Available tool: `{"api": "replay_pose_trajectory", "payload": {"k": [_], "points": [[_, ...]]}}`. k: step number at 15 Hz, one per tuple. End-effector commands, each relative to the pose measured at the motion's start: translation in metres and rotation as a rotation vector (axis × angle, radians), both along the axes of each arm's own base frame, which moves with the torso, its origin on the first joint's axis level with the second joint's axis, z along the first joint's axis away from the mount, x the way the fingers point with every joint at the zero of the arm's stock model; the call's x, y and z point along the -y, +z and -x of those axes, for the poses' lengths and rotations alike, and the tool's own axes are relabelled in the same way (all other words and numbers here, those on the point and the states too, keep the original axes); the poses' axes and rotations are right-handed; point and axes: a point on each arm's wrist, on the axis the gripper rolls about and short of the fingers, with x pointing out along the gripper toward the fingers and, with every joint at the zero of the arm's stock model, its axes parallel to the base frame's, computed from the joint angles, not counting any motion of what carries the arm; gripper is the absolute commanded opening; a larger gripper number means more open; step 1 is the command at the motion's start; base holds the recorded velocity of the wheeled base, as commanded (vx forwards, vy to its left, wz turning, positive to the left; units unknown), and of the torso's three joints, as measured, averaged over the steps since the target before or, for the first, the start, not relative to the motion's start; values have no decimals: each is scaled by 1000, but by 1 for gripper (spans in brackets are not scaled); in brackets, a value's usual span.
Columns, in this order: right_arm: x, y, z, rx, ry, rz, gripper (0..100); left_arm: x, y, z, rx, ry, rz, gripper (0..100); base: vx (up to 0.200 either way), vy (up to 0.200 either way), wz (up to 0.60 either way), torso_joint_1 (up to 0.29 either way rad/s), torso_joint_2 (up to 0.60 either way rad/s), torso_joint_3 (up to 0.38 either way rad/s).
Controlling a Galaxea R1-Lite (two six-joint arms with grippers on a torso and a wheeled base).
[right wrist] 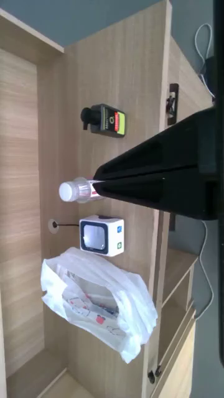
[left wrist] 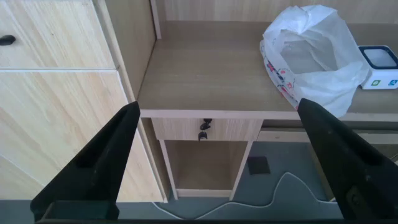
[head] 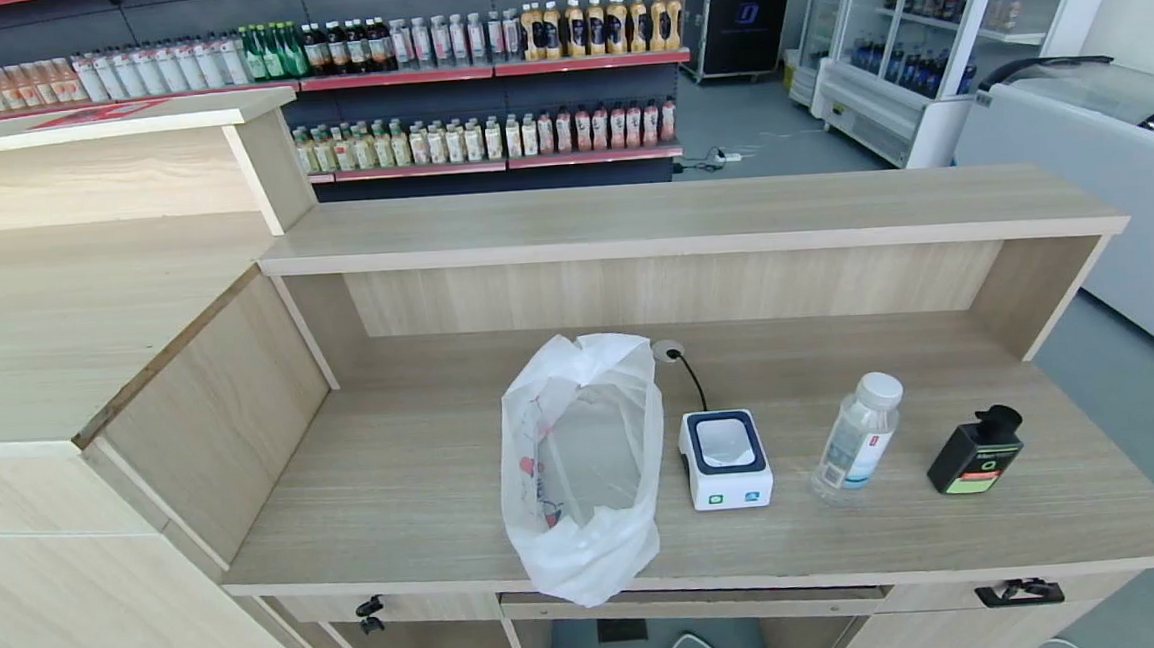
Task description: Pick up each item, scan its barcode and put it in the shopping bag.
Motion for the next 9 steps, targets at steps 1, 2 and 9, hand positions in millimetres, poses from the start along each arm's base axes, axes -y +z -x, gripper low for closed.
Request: {"api": "replay_pose_trajectory", "payload": {"k": [1,2,9], "points": [[-8,12,-61,-108,61,28,100,0,0,0,-1,0,0,100,0,0,0,0,0,0],[-6,3,-74,-168,34,7,100,0,0,0,-1,0,0,100,0,0,0,0,0,0],[42,-63,-152,-294,-24,138,100,0,0,0,-1,0,0,100,0,0,0,0,0,0]]}}
